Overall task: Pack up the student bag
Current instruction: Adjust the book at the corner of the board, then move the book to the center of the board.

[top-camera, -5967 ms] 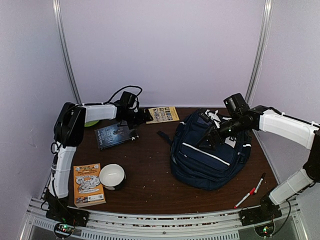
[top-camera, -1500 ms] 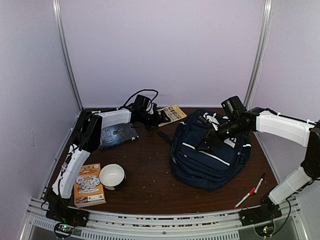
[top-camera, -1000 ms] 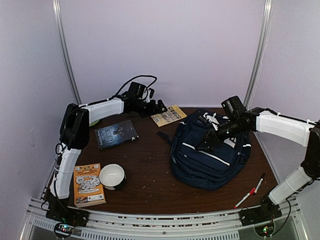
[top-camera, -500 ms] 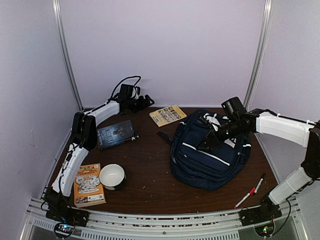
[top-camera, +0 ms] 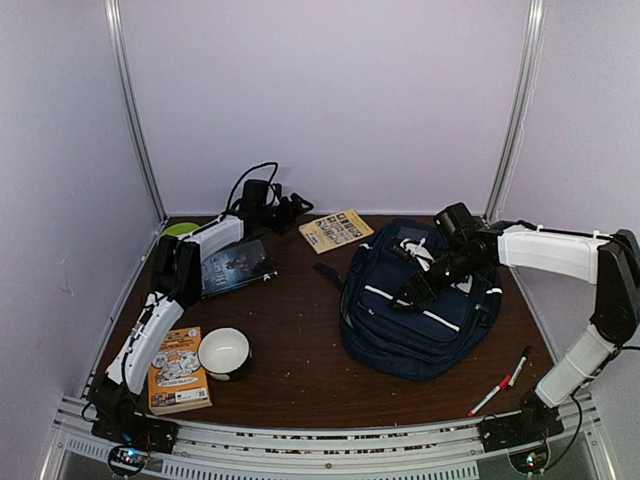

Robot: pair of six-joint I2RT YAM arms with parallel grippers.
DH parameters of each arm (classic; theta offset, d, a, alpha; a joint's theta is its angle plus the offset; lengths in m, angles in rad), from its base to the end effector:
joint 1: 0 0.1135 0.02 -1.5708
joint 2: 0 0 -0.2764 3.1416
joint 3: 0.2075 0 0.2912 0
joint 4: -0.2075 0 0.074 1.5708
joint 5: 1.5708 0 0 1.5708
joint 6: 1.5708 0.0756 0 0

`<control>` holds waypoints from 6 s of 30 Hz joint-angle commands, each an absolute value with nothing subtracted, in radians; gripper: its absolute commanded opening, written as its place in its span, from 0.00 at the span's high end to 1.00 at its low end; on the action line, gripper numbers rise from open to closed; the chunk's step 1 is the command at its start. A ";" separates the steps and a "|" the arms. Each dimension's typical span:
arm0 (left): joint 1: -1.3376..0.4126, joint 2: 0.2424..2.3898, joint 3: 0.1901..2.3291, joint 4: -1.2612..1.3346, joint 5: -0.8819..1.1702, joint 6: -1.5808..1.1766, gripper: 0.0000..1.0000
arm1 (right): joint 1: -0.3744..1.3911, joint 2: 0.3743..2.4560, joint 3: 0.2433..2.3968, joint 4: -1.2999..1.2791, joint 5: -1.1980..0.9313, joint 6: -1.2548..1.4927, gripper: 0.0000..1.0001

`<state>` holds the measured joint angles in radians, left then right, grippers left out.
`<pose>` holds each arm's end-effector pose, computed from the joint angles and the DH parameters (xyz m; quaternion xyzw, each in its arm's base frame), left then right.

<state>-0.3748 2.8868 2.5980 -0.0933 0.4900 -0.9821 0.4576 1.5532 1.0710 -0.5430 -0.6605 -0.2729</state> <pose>0.6461 -0.2924 0.1071 -0.1107 0.8076 -0.4974 0.2968 0.3068 0.2028 0.1966 -0.4070 0.8197 0.3345 0.2250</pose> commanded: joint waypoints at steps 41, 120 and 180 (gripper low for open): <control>-0.487 2.938 2.563 0.004 0.596 -1.109 0.33 | 0.566 1.680 1.338 -0.695 -0.404 -0.355 0.01; -0.593 2.801 2.528 -0.365 0.340 -0.866 0.40 | 0.459 1.755 1.280 -0.726 -0.333 -0.282 0.00; -0.612 1.894 1.425 0.172 0.285 -0.931 0.52 | 0.513 2.648 2.514 -0.712 -0.159 0.337 0.47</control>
<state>-0.6090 1.9282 1.4006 0.1570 0.2497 -0.9104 0.5076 2.6343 2.4817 -0.7330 -0.1810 0.3027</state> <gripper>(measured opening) 0.473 0.570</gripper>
